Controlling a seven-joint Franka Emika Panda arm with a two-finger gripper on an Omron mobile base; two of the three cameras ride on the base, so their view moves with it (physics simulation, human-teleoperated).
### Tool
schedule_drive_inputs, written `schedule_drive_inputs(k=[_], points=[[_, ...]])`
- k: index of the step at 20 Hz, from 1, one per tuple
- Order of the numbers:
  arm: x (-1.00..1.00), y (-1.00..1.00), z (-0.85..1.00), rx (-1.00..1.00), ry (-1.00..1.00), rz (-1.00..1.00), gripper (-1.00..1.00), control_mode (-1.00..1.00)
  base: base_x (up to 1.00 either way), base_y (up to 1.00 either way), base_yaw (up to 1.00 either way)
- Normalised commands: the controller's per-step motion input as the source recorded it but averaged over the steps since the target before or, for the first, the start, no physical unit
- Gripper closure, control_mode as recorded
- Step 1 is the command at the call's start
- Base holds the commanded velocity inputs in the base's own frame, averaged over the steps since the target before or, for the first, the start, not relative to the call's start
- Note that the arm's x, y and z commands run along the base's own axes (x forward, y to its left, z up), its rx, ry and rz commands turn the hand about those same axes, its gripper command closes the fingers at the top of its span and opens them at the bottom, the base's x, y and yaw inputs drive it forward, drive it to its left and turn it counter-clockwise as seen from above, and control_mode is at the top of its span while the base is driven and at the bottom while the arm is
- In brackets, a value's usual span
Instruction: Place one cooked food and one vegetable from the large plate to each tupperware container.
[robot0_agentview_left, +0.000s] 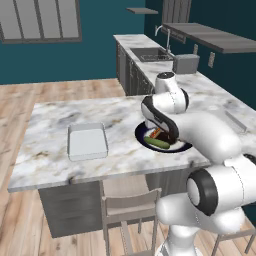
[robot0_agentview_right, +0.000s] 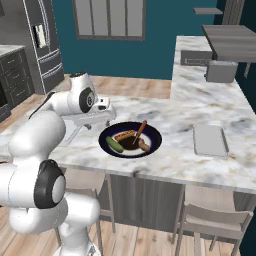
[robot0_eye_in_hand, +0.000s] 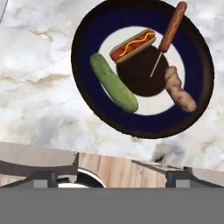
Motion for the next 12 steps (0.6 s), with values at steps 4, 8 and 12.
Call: schedule_drive_inputs(k=[4,8,12], points=[[0.39,-0.13,-0.79,0.06,0.18,0.16,-1.0,-1.0,0.0,0.0,0.0],[0.43,-0.43,-0.58,0.11,0.01,0.11,-1.0,-1.0,0.0,0.0,0.0],[0.33,-0.44,-0.19,0.01,-0.05,0.06,-1.0,-1.0,0.0,0.0,0.0]])
